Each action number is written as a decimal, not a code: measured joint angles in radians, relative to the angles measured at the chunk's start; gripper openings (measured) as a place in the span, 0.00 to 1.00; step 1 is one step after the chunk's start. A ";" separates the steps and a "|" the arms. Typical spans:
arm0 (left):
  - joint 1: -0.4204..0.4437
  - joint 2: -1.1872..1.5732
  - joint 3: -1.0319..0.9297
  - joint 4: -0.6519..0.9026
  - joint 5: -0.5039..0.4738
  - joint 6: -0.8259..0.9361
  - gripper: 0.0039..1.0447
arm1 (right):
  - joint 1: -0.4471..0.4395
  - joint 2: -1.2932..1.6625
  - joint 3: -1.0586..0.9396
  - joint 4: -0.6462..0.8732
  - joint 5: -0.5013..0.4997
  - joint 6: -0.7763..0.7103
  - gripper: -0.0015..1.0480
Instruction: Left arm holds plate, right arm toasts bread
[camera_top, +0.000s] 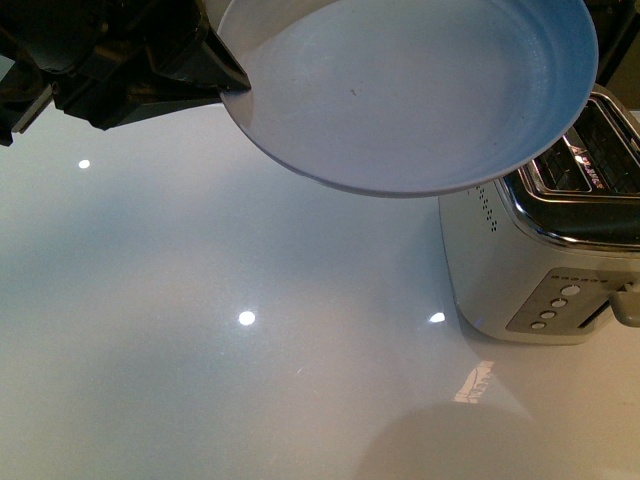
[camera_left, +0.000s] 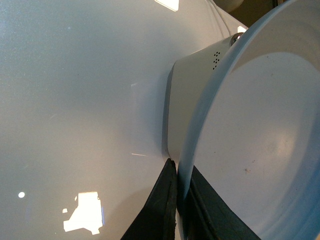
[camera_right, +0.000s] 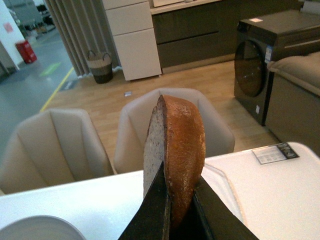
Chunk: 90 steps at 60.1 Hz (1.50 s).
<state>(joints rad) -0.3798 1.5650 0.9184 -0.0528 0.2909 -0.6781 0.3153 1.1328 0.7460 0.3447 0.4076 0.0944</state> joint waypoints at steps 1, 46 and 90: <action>0.000 0.000 0.000 0.000 0.000 0.000 0.03 | 0.001 0.008 -0.002 0.004 0.000 -0.008 0.04; 0.000 0.000 0.000 0.000 0.000 0.000 0.03 | -0.042 0.309 -0.022 0.070 -0.024 -0.090 0.04; 0.000 0.000 0.000 0.000 -0.003 0.000 0.03 | -0.036 0.433 -0.008 0.047 -0.014 -0.034 0.04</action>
<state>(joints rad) -0.3798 1.5650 0.9184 -0.0528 0.2882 -0.6781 0.2790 1.5661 0.7380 0.3912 0.3939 0.0605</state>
